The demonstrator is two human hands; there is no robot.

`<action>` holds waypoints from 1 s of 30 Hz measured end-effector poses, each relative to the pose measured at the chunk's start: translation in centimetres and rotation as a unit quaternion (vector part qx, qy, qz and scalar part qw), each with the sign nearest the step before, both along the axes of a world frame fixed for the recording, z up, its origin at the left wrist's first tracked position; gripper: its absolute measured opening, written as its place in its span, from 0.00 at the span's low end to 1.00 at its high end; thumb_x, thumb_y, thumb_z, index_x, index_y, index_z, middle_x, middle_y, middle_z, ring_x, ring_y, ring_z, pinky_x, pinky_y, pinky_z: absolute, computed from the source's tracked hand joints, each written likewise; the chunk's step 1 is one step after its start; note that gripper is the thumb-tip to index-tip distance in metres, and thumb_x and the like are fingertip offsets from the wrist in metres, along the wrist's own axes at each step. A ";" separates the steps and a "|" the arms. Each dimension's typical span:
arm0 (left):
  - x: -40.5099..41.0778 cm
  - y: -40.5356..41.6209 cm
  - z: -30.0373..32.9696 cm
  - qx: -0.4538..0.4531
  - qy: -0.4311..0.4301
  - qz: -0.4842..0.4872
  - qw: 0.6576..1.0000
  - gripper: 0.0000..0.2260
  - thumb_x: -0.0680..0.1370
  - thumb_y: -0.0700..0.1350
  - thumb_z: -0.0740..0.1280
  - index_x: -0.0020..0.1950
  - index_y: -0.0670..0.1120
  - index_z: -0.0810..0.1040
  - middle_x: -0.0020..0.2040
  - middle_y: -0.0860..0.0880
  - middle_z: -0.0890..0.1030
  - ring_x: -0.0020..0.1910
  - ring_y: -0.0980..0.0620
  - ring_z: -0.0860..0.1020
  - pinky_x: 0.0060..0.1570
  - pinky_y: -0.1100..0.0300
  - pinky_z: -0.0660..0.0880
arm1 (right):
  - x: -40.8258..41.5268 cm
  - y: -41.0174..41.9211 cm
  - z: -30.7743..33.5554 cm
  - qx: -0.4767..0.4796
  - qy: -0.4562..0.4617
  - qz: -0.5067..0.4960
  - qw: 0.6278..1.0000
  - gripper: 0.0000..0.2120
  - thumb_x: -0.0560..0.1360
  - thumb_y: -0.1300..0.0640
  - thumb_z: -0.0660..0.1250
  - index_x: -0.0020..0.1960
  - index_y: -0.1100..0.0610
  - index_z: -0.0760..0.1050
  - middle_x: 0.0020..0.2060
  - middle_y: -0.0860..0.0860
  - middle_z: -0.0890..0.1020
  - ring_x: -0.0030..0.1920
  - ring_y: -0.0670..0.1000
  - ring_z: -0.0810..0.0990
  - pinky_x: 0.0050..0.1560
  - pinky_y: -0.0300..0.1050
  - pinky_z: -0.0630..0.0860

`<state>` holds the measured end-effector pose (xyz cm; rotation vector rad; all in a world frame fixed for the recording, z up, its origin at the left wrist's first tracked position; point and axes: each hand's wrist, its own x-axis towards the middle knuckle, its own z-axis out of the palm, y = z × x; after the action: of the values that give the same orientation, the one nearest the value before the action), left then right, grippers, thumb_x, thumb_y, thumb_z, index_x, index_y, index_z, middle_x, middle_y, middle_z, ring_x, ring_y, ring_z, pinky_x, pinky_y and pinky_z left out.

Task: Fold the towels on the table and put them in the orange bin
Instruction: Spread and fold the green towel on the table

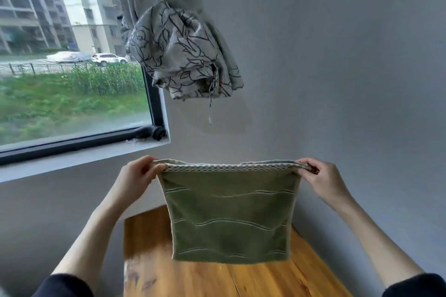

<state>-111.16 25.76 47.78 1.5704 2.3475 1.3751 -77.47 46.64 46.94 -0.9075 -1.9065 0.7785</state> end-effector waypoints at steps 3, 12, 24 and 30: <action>-0.4 0.2 1.0 0.027 0.043 0.019 0.999 0.03 0.74 0.41 0.70 0.42 0.42 0.79 0.41 0.46 0.76 0.37 0.48 0.73 0.39 0.59 0.68 | -0.6 0.8 0.5 0.026 -0.027 -0.012 0.999 0.04 0.70 0.63 0.72 0.45 0.61 0.81 0.38 0.51 0.76 0.40 0.49 0.75 0.39 0.26 0.67; -0.9 -0.5 1.9 0.050 -0.049 -0.047 0.996 0.11 0.74 0.35 0.68 0.43 0.51 0.73 0.35 0.47 0.77 0.31 0.50 0.76 0.32 0.58 0.74 | -2.0 1.0 2.2 0.171 -0.133 0.100 0.971 0.08 0.74 0.68 0.65 0.52 0.60 0.73 0.44 0.49 0.75 0.42 0.49 0.75 0.41 0.27 0.66; 0.2 -1.7 -0.8 -0.101 0.027 -0.071 0.992 0.09 0.75 0.34 0.66 0.48 0.48 0.77 0.43 0.47 0.78 0.37 0.48 0.77 0.37 0.66 0.74 | -1.8 1.3 1.0 0.192 -0.215 0.121 0.950 0.08 0.75 0.69 0.63 0.45 0.57 0.74 0.42 0.48 0.73 0.42 0.51 0.75 0.45 0.43 0.71; -1.1 -1.4 -1.6 -0.129 0.066 -0.062 0.987 0.09 0.77 0.34 0.63 0.47 0.48 0.78 0.48 0.46 0.76 0.44 0.49 0.75 0.43 0.64 0.70 | -2.6 0.5 0.2 0.200 -0.181 0.138 0.953 0.12 0.75 0.71 0.61 0.45 0.56 0.77 0.43 0.48 0.74 0.43 0.50 0.76 0.45 0.41 0.73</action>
<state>-112.26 24.36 46.19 1.7409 2.3353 0.9253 -80.04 47.17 47.11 -0.5617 -2.4376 0.3653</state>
